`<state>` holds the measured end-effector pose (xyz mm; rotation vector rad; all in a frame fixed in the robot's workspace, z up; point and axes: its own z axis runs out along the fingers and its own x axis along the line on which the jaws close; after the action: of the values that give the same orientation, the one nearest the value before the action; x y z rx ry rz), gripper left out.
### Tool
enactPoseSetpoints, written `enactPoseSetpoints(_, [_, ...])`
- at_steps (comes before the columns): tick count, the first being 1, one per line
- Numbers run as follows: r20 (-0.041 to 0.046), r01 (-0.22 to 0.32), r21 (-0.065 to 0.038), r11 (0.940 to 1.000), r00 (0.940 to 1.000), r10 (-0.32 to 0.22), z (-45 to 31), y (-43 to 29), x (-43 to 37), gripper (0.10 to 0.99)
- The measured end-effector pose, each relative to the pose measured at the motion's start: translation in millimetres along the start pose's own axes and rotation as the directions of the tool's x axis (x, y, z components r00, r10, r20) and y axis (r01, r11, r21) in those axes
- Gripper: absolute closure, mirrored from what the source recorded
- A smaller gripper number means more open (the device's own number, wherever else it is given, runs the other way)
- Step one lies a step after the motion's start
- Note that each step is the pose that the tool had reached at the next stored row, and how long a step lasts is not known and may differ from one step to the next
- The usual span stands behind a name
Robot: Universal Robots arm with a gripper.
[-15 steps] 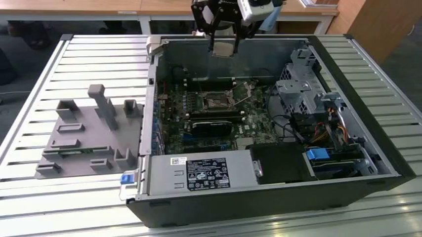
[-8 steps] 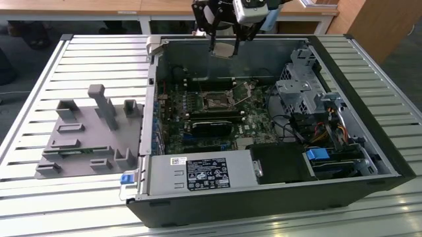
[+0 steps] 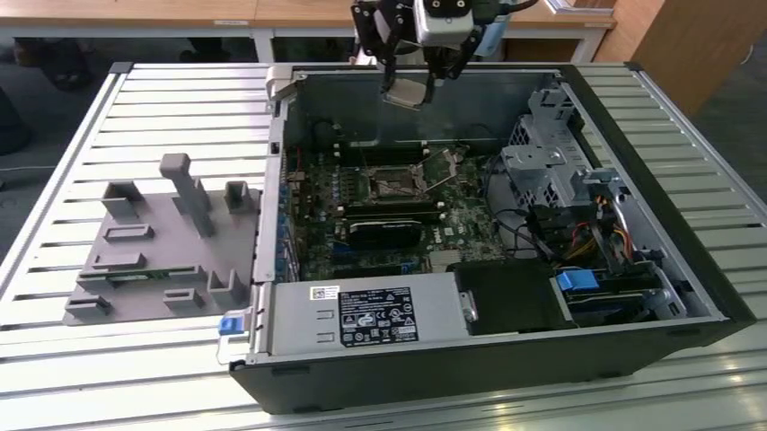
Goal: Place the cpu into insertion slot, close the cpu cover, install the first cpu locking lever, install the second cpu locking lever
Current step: 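Place the cpu into insertion slot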
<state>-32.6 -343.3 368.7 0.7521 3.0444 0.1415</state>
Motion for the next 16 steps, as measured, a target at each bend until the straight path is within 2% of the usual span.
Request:
enactPoseSetpoints(5, [0.0067,-0.077,-0.002,0.997,0.997,0.077,0.9,-0.1,0.0,0.545])
enactPoseSetpoints(10, [0.0112,-0.128,-0.003,0.9917,0.9917,0.128,1.6,0.3,0.2,0.545])
enactPoseSetpoints(16, [0.0164,-0.188,-0.005,0.9821,0.982,0.188,2.3,0.7,0.4,0.545])
